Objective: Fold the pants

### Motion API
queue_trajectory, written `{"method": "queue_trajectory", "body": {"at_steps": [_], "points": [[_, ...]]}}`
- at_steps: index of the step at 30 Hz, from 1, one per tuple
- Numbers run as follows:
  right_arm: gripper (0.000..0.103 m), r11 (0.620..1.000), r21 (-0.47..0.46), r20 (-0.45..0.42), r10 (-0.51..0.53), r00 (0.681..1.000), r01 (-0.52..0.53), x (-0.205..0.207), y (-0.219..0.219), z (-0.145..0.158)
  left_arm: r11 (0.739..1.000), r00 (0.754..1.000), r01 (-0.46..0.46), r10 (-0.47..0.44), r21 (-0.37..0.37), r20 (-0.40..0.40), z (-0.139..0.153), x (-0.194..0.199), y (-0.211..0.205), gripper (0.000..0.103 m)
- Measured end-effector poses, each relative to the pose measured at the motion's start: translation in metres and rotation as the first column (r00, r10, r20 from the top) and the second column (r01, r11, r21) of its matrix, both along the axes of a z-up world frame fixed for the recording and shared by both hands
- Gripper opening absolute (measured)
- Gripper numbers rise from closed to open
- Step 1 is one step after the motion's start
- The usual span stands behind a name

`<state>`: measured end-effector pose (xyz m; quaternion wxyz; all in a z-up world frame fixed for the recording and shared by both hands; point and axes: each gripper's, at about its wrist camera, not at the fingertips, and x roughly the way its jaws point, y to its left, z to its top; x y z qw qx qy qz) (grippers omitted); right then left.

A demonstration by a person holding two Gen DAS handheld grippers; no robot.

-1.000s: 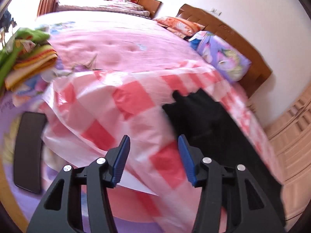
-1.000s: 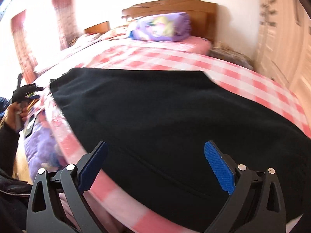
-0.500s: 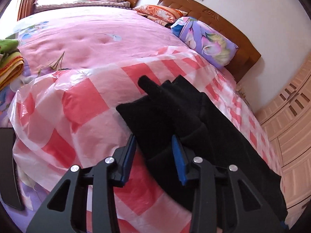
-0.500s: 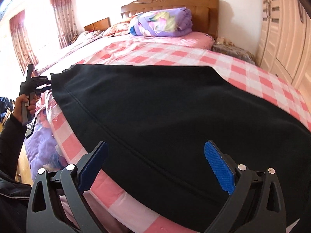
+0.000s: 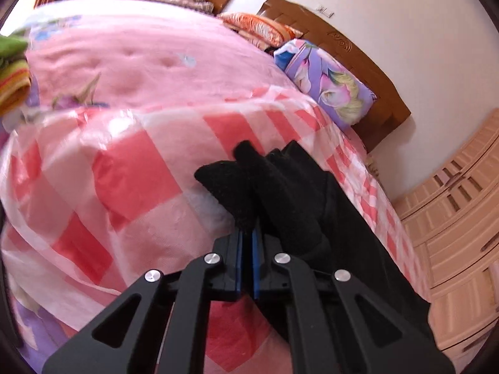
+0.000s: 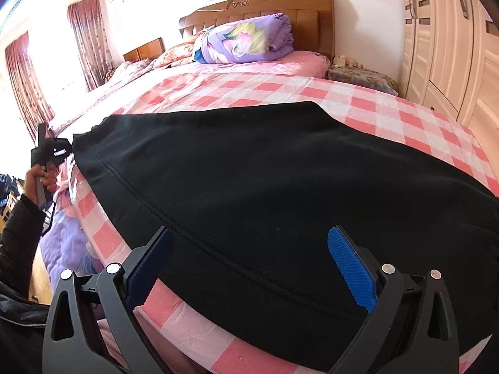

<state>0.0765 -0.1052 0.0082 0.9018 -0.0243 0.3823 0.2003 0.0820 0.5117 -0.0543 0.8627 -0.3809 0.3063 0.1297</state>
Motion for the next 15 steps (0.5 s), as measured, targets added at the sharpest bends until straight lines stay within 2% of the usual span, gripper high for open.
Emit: {"method": "queue_trajectory", "body": {"at_steps": [1, 2, 3, 4, 5, 6, 7, 9, 11, 12, 14, 15], "points": [[0.097, 1.0, 0.002, -0.001, 0.002, 1.0, -0.002, 0.0, -0.001, -0.001, 0.999, 1.0, 0.016, -0.016, -0.028, 0.004, -0.006, 0.0, 0.0, 0.006], [0.097, 1.0, 0.002, -0.002, 0.004, 1.0, -0.004, 0.0, -0.001, -0.001, 0.998, 0.999, 0.021, -0.02, -0.058, 0.026, -0.008, -0.003, 0.002, 0.013], [0.097, 1.0, 0.003, -0.004, 0.006, 1.0, -0.006, 0.0, 0.0, -0.002, 0.995, 0.998, 0.02, -0.014, -0.102, 0.055, -0.011, -0.008, 0.005, 0.028], [0.097, 1.0, 0.005, -0.007, 0.009, 1.0, -0.009, 0.0, 0.0, -0.004, 0.983, 0.993, 0.025, -0.004, -0.181, 0.114, -0.015, -0.019, 0.009, 0.037], [0.097, 1.0, 0.008, -0.013, 0.013, 1.0, -0.012, 0.001, 0.002, -0.006, 0.973, 0.987, 0.026, 0.011, -0.227, 0.16, -0.015, -0.027, 0.012, 0.054], [0.097, 1.0, 0.01, -0.015, 0.013, 1.0, -0.013, 0.001, 0.003, -0.007, 0.969, 0.982, 0.012, 0.035, -0.247, 0.184, -0.013, -0.035, 0.013, 0.061], [0.097, 1.0, 0.012, -0.019, 0.015, 1.0, -0.015, 0.002, 0.004, -0.008, 0.97, 0.979, 0.003, 0.047, -0.242, 0.198, -0.009, -0.044, 0.011, 0.062], [0.097, 1.0, 0.015, -0.024, 0.025, 0.999, -0.025, 0.004, 0.008, -0.01, 0.97, 0.969, 0.067, -0.007, -0.234, 0.248, -0.001, -0.047, 0.003, 0.064], [0.097, 0.999, 0.007, -0.021, 0.036, 0.999, -0.036, 0.003, 0.013, -0.01, 0.974, 0.966, 0.11, -0.058, -0.196, 0.252, 0.008, -0.044, -0.009, 0.069], [0.097, 0.999, 0.006, -0.018, 0.042, 0.999, -0.042, 0.003, 0.014, -0.01, 0.978, 0.967, 0.12, -0.077, -0.168, 0.242, 0.012, -0.041, -0.015, 0.073], [0.097, 0.999, 0.004, -0.011, 0.05, 0.999, -0.05, 0.001, 0.016, -0.008, 0.992, 0.989, 0.077, -0.063, -0.099, 0.135, 0.012, -0.027, -0.023, 0.074], [0.097, 0.999, 0.002, -0.008, 0.051, 0.999, -0.051, 0.001, 0.016, -0.007, 0.995, 0.994, 0.051, -0.042, -0.09, 0.097, 0.009, -0.021, -0.023, 0.074]]}}
